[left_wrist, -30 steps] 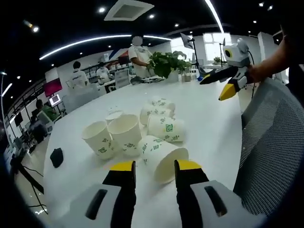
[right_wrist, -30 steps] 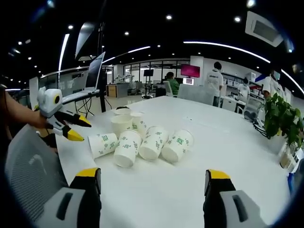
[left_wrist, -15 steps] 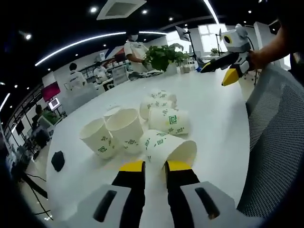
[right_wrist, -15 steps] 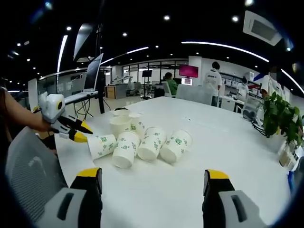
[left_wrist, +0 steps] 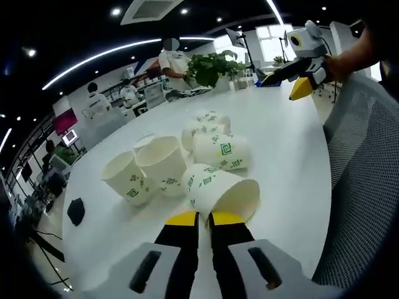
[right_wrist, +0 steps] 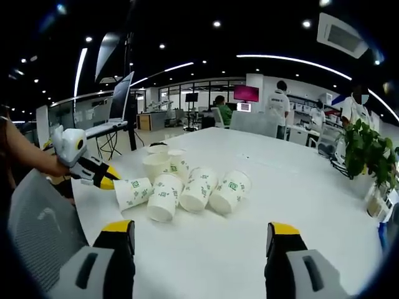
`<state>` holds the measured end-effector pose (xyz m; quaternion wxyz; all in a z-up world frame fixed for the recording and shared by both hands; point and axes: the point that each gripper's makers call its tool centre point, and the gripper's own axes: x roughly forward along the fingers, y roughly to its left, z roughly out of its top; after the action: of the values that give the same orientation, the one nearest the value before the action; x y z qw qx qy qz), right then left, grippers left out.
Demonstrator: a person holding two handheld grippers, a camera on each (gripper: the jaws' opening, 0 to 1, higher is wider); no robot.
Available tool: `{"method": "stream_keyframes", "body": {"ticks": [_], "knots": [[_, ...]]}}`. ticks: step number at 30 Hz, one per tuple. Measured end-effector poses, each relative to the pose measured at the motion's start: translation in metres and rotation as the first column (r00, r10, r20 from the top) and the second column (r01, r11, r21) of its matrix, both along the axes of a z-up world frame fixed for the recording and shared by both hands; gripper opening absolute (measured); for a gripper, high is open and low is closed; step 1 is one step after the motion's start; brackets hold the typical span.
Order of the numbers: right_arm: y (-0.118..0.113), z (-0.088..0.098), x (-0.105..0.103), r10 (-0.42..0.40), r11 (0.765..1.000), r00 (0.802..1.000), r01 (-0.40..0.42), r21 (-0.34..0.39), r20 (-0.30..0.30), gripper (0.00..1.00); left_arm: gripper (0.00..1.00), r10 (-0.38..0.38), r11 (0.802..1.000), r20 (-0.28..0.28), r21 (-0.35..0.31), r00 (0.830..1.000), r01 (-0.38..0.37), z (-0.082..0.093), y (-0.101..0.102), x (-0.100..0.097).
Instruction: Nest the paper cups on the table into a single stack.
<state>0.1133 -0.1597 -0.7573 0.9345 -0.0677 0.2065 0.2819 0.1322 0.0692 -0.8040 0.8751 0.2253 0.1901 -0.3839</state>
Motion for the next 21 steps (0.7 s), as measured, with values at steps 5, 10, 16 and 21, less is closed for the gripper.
{"method": "stream_keyframes", "body": {"ticks": [5, 10, 16, 21], "knots": [[0.002, 0.0, -0.001, 0.005, 1.0, 1.0, -0.005, 0.005, -0.004, 0.87, 0.0, 0.026, 0.997, -0.021, -0.073, 0.999, -0.028, 0.011, 0.001, -0.004], [0.005, 0.002, -0.003, 0.011, 1.0, 1.0, -0.011, 0.005, -0.004, 0.87, 0.0, 0.013, 0.996, -0.028, -0.088, 1.0, -0.015, 0.021, 0.002, -0.01], [0.008, 0.005, -0.004, 0.022, 1.0, 1.0, -0.022, 0.009, 0.007, 0.87, 0.0, 0.048, 0.992, -0.061, -0.114, 0.997, -0.055, 0.035, 0.004, -0.018], [0.009, 0.006, -0.004, 0.028, 0.999, 1.0, -0.028, 0.016, 0.012, 0.88, 0.0, 0.053, 0.993, -0.077, -0.1, 0.996, -0.061, 0.041, 0.005, -0.024]]}}
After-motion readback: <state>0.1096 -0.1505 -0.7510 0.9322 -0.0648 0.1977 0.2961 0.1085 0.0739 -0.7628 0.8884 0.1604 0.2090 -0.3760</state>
